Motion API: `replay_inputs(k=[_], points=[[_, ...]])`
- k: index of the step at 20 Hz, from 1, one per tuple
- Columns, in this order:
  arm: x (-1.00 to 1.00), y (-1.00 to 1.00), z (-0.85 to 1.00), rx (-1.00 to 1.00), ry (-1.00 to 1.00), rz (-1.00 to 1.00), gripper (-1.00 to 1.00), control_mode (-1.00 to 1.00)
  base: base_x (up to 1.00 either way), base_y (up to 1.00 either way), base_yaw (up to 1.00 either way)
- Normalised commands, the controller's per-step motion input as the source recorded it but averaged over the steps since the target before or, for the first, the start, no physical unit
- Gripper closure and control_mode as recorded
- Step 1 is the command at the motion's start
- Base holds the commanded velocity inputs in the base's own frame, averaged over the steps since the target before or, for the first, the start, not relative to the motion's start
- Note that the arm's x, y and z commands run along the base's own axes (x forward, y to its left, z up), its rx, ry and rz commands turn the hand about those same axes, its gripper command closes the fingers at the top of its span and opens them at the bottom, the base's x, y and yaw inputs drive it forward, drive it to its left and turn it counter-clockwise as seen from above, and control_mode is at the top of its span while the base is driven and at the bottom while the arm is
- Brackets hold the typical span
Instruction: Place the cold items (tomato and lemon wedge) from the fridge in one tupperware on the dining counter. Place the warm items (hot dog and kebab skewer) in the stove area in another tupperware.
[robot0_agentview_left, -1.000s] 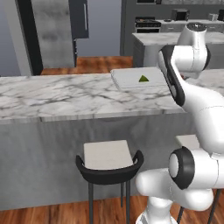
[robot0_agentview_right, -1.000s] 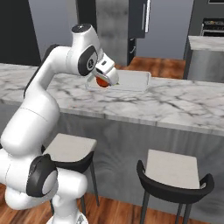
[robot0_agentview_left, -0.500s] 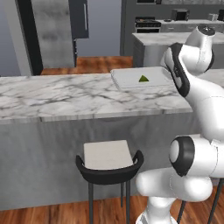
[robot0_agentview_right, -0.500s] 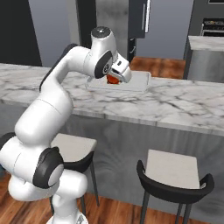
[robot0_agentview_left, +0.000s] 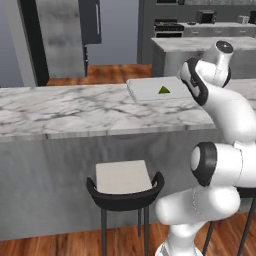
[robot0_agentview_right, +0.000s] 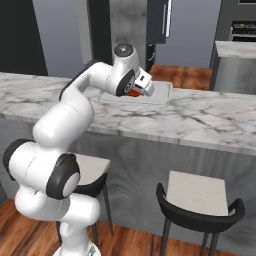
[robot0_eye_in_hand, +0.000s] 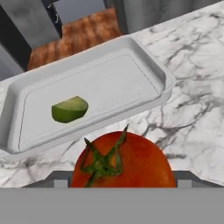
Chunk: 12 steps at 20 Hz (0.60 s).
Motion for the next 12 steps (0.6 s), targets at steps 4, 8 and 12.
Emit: replay_inputs(k=[4, 8, 12], points=[[0.74, -0.08, -0.05, 0.00, 0.16, 0.06, 1.00, -1.00, 0.00, 0.00, 0.00], [0.72, -0.07, -0.13, 0.00, 0.18, 0.07, 1.00, -1.00, 0.00, 0.00, 0.00], [0.66, -0.09, -0.20, 0.00, 0.08, 0.07, 1.00, -1.00, 0.00, 0.00, 0.00]])
